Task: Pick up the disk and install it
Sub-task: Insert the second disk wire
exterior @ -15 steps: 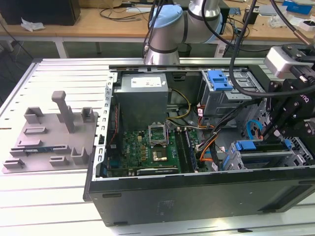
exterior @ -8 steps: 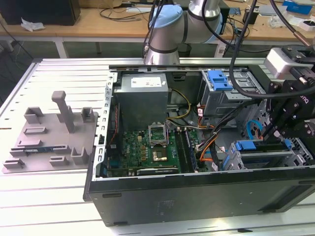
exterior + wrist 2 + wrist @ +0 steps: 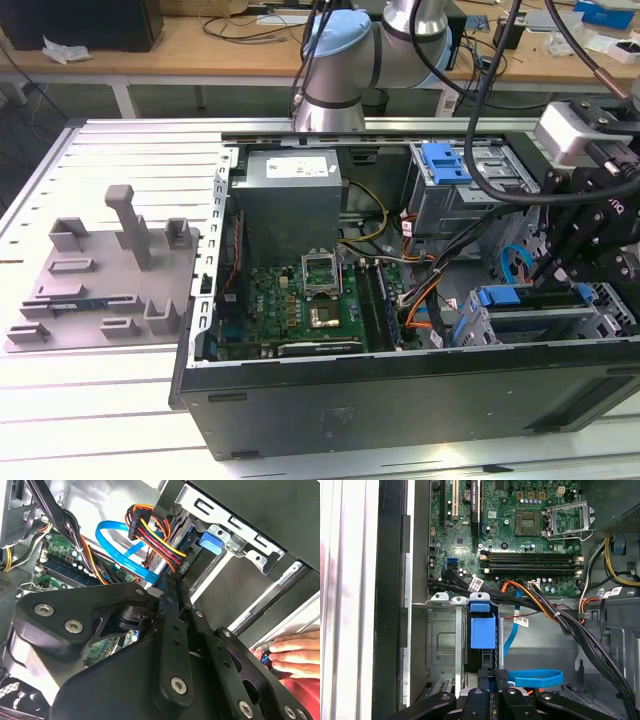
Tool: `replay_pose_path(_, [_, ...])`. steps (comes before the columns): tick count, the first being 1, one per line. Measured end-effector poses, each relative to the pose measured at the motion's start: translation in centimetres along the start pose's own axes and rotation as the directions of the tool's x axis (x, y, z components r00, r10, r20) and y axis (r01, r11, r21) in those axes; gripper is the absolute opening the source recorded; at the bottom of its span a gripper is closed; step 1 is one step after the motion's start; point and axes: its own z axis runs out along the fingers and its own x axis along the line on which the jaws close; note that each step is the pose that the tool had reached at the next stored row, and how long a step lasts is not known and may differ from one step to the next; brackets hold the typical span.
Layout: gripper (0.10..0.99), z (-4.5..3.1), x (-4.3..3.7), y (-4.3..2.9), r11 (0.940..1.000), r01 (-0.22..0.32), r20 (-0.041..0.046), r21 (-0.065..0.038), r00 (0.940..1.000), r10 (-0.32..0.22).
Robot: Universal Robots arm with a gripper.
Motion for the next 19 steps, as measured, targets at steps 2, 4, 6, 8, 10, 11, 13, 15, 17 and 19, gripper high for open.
replay_pose_path(2, [0.165,0.09,-0.01,-0.01,1.0000,0.000,0.0000,0.000,1.0000,0.000])
replay_pose_path(4, [0.165,0.17,-0.02,-0.01,1.0000,0.000,-0.0001,0.000,1.0000,0.000])
replay_pose_path(6, [0.165,0.26,-0.02,-0.02,1.0000,0.000,-0.0001,0.000,1.0000,0.000])
replay_pose_path(8, [0.165,0.33,-0.02,-0.02,1.0000,0.000,-0.0001,0.000,1.0000,0.000])
replay_pose_path(10, [0.165,0.41,-0.02,-0.03,1.0000,0.000,-0.0001,0.000,1.0000,0.000])
replay_pose_path(11, [0.165,0.47,-0.02,-0.03,1.0000,0.000,-0.0002,0.000,1.0000,0.000])
replay_pose_path(13, [0.165,0.54,-0.02,-0.04,1.0000,0.000,-0.0002,0.000,1.0000,0.000])
replay_pose_path(15, [0.165,0.58,-0.02,-0.04,1.0000,0.000,-0.0001,0.000,1.0000,0.000])
replay_pose_path(17, [0.165,0.59,-0.02,-0.05,1.0000,0.000,-0.0001,0.000,1.0000,0.000])
replay_pose_path(19, [0.165,0.60,-0.02,-0.04,1.0000,0.000,-0.0001,0.000,1.0000,0.000])
